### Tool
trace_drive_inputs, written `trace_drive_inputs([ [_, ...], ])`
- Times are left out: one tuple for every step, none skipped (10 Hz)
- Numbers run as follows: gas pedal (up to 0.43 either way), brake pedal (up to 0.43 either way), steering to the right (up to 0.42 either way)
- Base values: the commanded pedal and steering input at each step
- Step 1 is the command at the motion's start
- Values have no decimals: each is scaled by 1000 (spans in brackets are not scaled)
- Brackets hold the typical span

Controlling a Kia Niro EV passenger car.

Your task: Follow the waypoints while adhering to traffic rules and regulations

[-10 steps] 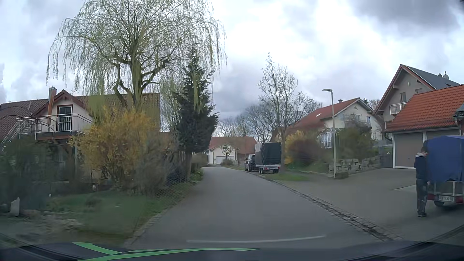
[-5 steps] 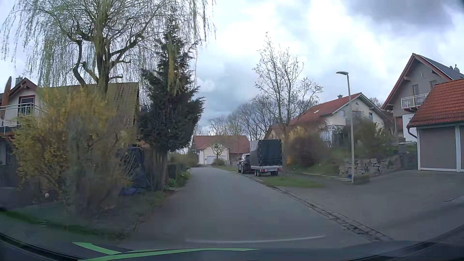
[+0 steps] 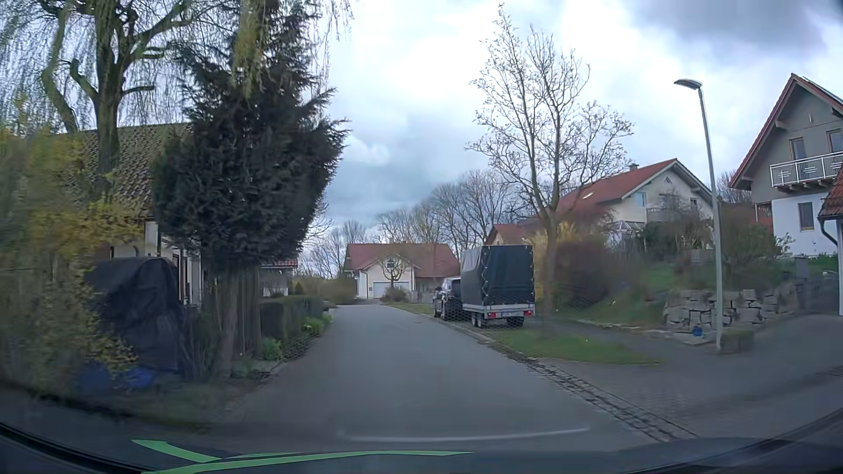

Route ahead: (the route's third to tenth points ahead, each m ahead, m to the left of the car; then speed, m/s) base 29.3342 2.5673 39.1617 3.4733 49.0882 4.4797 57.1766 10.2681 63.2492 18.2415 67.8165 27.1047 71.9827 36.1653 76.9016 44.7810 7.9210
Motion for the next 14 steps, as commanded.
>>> trace_drive_inputs([
  [0,0,-12],
  [59,0,-17],
  [110,0,-23],
  [118,0,-30],
  [118,0,-33],
  [118,0,-32],
  [118,0,-31],
  [118,0,-27],
  [118,0,-26],
  [118,0,-25],
  [130,0,-25],
  [130,0,-24],
  [130,0,-24],
  [130,0,-23],
])
